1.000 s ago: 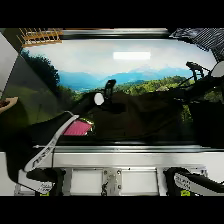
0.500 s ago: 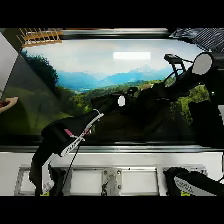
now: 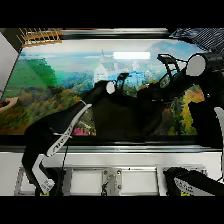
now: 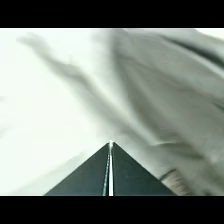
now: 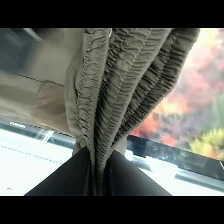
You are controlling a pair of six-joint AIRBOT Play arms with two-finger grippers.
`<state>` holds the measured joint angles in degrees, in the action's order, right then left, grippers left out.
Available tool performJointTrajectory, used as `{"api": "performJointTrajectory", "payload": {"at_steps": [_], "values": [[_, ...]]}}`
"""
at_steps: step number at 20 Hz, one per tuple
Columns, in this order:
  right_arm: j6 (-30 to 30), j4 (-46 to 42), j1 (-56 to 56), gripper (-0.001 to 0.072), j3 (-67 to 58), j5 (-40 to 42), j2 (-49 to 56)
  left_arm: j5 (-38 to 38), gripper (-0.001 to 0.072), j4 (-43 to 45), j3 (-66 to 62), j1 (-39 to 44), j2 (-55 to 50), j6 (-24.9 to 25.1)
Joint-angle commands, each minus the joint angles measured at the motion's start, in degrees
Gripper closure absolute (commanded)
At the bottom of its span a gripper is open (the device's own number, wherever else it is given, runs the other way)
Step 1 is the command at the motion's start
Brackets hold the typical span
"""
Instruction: Fold the clothes and pants, and hang the long-sleeved shirts on hangers.
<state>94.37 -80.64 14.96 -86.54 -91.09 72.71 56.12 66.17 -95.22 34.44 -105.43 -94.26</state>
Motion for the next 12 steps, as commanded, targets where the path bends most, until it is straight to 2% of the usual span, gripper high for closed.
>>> {"api": "performJointTrajectory", "payload": {"at_steps": [1, 7, 10, 12], "values": [[0.4, 0.2, 2.8, 0.0695, -0.1, 2.4, 0.1, 5.7, 0.0705, 9.9, -0.1, -7.0, 7.5, 0.5], [3.2, 2.8, 13.5, 0.0694, -0.1, 10.4, 3.7, 8.5, 0.0704, 10.8, -0.1, -21.2, 19.1, 1.0], [2.6, 6.8, 22.7, 0.0693, 0.0, 19.4, 9.3, 9.4, 0.0705, 10.7, -0.1, -26.5, 23.3, 1.0], [-0.9, 11.0, 29.8, 0.0685, -0.1, 28.5, 14.0, 9.9, 0.0705, 10.7, -0.1, -28.9, 25.3, 1.0]]}}
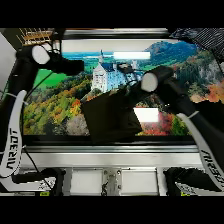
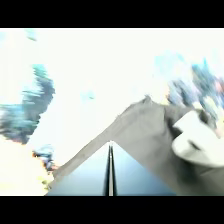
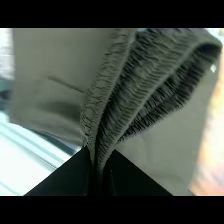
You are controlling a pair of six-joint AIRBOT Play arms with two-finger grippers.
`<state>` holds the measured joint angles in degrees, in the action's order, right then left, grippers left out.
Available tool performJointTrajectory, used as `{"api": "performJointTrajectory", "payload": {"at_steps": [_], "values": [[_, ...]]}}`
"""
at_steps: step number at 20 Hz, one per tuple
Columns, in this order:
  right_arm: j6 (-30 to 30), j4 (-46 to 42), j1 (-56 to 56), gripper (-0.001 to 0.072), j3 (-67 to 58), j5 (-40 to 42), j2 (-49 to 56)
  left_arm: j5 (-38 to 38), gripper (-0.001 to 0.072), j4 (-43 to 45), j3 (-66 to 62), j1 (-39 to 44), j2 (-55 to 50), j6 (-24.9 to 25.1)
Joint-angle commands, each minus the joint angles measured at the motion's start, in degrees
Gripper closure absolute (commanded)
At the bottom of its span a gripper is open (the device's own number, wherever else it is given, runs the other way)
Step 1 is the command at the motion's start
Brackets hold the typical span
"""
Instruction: Fold the clothes and pants, and hang the long-sleeved shirts on hangers.
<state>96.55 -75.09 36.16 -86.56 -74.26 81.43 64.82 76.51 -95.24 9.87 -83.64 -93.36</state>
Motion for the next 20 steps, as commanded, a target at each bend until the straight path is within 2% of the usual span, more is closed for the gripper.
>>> {"api": "performJointTrajectory", "payload": {"at_steps": [1, 2, 4, 5, 10, 12, 14, 16, 19, 20], "values": [[-5.5, 8.5, 12.0, 0.0679, 0.0, 16.3, 7.5, 1.5, 0.0704, 0.4, 0.0, -5.5, 4.3, 0.1], [-9.1, 11.8, 15.1, 0.0593, 0.0, 20.3, 9.4, 1.7, 0.0705, 0.4, 0.0, -6.5, 4.9, 0.1], [-13.4, 14.8, 18.4, 0.0075, 0.0, 23.9, 11.0, 2.4, 0.0705, 0.4, 0.0, -8.0, 6.0, 0.1], [-13.5, 14.6, 18.5, 0.0036, 0.0, 23.8, 10.7, 2.8, 0.0704, 0.4, 0.0, -8.5, 6.5, 0.1], [-13.6, 7.1, 6.9, 0.0037, 2.9, 15.0, 5.8, -2.3, 0.0704, 0.4, 10.8, -9.2, 13.1, 0.5], [-13.9, 7.2, -1.8, 0.0036, 6.1, 11.8, 5.2, -3.5, 0.0705, -0.4, 18.0, -9.2, 16.3, 0.5], [-14.0, 8.0, -9.2, 0.0037, 9.7, 12.5, 5.7, -4.1, 0.0704, -2.2, 24.8, -9.2, 19.3, 0.6], [-18.5, 14.4, -15.0, 0.0036, 11.3, 11.8, 8.8, -5.8, 0.0704, -3.2, 30.6, -9.1, 21.8, 0.6], [-27.5, 29.2, -18.1, 0.0037, 11.3, 10.6, 16.3, -8.0, 0.0705, -3.2, 36.9, -8.1, 25.2, 0.5], [-29.6, 33.5, -17.9, 0.0076, 11.3, 11.0, 18.9, -8.1, 0.0704, -3.2, 38.4, -7.5, 26.1, 0.5]]}}
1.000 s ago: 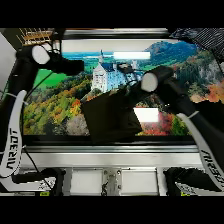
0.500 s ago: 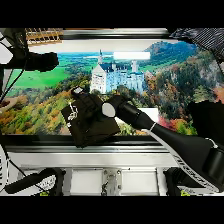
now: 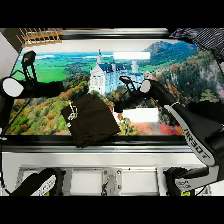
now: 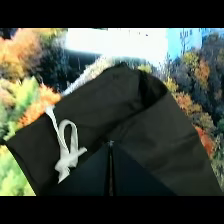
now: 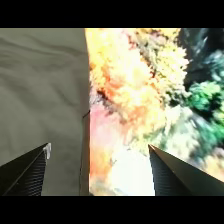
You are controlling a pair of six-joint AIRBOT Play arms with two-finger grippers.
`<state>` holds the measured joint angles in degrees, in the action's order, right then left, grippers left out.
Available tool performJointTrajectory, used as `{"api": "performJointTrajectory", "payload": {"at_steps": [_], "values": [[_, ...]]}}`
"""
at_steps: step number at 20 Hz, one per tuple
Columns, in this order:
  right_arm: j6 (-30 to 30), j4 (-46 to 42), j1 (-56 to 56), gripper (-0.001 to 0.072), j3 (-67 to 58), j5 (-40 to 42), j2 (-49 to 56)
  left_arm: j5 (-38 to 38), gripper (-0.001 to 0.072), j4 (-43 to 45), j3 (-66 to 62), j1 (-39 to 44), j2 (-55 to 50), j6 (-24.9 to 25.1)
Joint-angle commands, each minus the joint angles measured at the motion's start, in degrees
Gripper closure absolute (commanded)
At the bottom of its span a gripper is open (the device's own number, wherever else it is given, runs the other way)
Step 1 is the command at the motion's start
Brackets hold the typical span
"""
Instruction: Fold the clothes and pants, and hang the long-sleeved shirts on hangers.
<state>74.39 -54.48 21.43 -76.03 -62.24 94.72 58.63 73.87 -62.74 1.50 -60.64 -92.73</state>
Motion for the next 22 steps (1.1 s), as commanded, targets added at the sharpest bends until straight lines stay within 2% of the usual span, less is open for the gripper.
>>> {"api": "performJointTrajectory", "payload": {"at_steps": [1, 7, 11, 13, 14, 16, 20, 22], "values": [[-9.7, 16.7, -2.6, 0.0143, 0.7, -0.8, 8.0, -1.9, 0.0704, -0.5, 7.1, 1.6, 3.9, -0.1], [-15.0, 31.7, 3.7, 0.0159, 0.7, -0.6, 14.9, -3.0, 0.0704, -0.5, 8.7, 4.5, 5.4, -0.2], [-17.5, 33.8, 7.6, 0.0687, 0.1, -0.2, 14.8, -4.7, 0.0705, -0.5, 8.7, 6.3, 5.5, -0.8], [-18.0, 33.4, 7.8, 0.0694, -0.4, 0.0, 13.9, -4.7, 0.0704, -0.5, 8.7, 7.3, 5.4, -0.8], [-16.6, 31.2, 6.9, 0.0694, -0.5, 0.7, 12.7, -4.7, 0.0704, -0.5, 8.7, 7.8, 5.5, -0.8], [-9.6, 20.9, 2.2, 0.0695, -0.5, 1.6, 8.3, -4.7, 0.0704, -0.5, 8.7, 8.9, 5.4, -0.8], [6.1, -10.7, -15.1, 0.0695, -0.5, -1.1, -3.5, -4.7, 0.0704, -0.5, 8.7, 12.3, 5.4, -0.8], [12.1, -20.9, -26.1, 0.0694, -0.4, -1.7, -9.0, -4.9, 0.0705, -0.5, 8.7, 14.3, 5.4, -0.8]]}}
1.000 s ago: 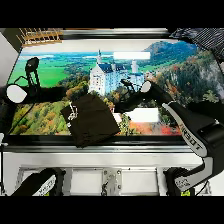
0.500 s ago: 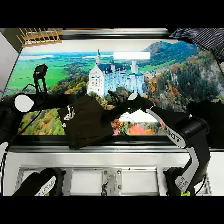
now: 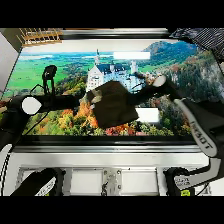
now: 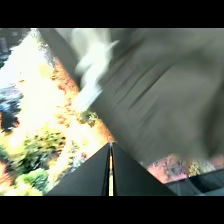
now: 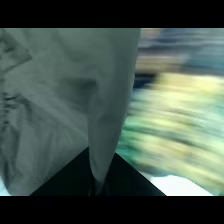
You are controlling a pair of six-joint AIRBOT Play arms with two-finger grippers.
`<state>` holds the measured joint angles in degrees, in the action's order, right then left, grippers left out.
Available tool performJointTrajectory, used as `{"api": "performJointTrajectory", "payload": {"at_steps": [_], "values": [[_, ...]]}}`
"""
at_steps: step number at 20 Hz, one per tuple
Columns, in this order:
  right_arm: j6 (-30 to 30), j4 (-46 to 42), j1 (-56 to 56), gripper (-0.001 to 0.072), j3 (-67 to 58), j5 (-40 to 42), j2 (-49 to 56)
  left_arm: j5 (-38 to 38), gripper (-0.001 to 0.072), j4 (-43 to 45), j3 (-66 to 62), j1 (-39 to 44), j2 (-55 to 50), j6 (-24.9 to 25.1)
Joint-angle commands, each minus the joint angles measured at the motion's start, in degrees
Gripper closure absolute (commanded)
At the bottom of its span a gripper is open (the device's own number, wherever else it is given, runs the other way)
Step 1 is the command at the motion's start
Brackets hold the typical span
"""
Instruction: Fold the clothes and pants, and hang the long-sleeved shirts on hangers.
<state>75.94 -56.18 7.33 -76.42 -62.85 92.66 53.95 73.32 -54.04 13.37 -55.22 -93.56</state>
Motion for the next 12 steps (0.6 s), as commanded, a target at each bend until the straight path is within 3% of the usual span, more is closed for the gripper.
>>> {"api": "performJointTrajectory", "payload": {"at_steps": [1, 6, 12], "values": [[12.2, -20.4, -17.9, 0.0694, 0.0, -1.0, -9.3, -0.2, 0.0704, 0.1, 0.0, 3.5, 0.0, 0.0], [18.2, -20.4, -43.1, 0.0695, 0.0, -0.4, -15.6, -0.2, 0.0704, 0.1, 0.0, 6.9, 0.0, 0.0], [19.0, -20.4, -54.9, 0.0695, 1.6, -1.3, -19.0, -0.2, 0.0704, 0.1, 0.0, 6.9, 0.0, 0.0]]}}
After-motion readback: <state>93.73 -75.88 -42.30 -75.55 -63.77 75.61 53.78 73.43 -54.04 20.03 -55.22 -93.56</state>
